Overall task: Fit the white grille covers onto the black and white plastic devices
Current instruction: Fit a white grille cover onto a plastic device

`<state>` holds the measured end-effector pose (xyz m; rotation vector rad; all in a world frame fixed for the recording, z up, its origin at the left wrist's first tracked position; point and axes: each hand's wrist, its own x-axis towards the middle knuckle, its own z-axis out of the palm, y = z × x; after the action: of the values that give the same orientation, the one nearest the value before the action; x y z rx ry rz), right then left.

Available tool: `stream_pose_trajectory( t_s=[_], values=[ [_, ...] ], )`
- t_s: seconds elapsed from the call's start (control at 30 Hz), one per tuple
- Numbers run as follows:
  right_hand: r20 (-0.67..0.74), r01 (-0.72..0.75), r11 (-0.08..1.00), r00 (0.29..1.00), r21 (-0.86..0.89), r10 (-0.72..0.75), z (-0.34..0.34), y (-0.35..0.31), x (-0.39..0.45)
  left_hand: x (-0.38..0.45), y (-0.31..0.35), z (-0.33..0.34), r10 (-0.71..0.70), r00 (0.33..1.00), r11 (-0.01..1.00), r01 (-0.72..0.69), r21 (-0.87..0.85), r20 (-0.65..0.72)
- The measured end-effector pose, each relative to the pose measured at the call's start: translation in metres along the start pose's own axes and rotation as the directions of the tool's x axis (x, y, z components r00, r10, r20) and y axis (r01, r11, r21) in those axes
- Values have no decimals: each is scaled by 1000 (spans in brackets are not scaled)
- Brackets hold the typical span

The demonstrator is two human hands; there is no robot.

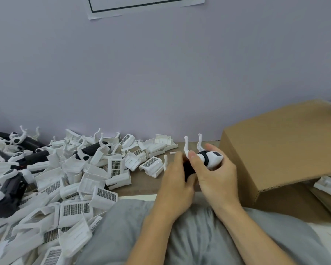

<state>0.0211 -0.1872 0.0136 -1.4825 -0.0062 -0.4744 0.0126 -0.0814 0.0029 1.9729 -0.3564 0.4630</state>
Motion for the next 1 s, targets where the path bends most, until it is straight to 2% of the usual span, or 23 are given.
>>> stream_pose_trajectory(
  t_s=[0.1, 0.17, 0.2, 0.23, 0.27, 0.3, 0.33, 0.43, 0.5, 0.6, 0.67, 0.8, 1.0],
  values=[
    [181, -56, 995, 983, 80, 41, 2, -1, -5, 6, 1, -2, -32, 980, 999, 28, -24, -195],
    [221, -70, 996, 974, 47, 58, 3, 2, -7, 8, 5, -7, -231, 909, 961, 157, -229, -347],
    [202, -79, 996, 977, 43, 69, 2, 4, -6, 10, 5, -10, -384, 849, 881, 219, -419, -363],
    [166, -101, 994, 982, 37, 93, 1, 4, -4, 11, 5, -15, -543, 787, 725, 263, -637, -293],
    [141, -134, 991, 982, 31, 128, -1, 5, -1, 13, 7, -21, -644, 748, 517, 268, -813, -162],
    [134, -181, 983, 975, 23, 176, -1, 7, 1, 13, 8, -26, -678, 733, 360, 257, -897, -62],
    [142, -229, 973, 964, 7, 226, 0, 9, 2, 13, 9, -29, -673, 740, 296, 263, -918, -5],
    [240, -279, 955, 925, -103, 296, 4, 10, 0, 12, 12, -29, -672, 741, 336, 303, -892, -2],
    [342, -248, 958, 896, -143, 283, 4, 7, -4, 12, 12, -27, -674, 739, 308, 284, -908, 2],
    [510, -212, 968, 823, -133, 250, 2, 2, -10, 10, 9, -28, -615, 786, 262, 271, -926, 56],
    [567, -209, 972, 790, -107, 232, 2, -1, -12, 8, 8, -27, -558, 826, 292, 288, -912, 82],
    [568, -254, 967, 791, -31, 226, 1, -3, -11, 7, 7, -23, -501, 865, 399, 243, -884, 12],
    [538, -293, 956, 807, 8, 243, 3, -1, -9, 6, 10, -21, -464, 886, 562, 291, -774, -4]
  ],
)
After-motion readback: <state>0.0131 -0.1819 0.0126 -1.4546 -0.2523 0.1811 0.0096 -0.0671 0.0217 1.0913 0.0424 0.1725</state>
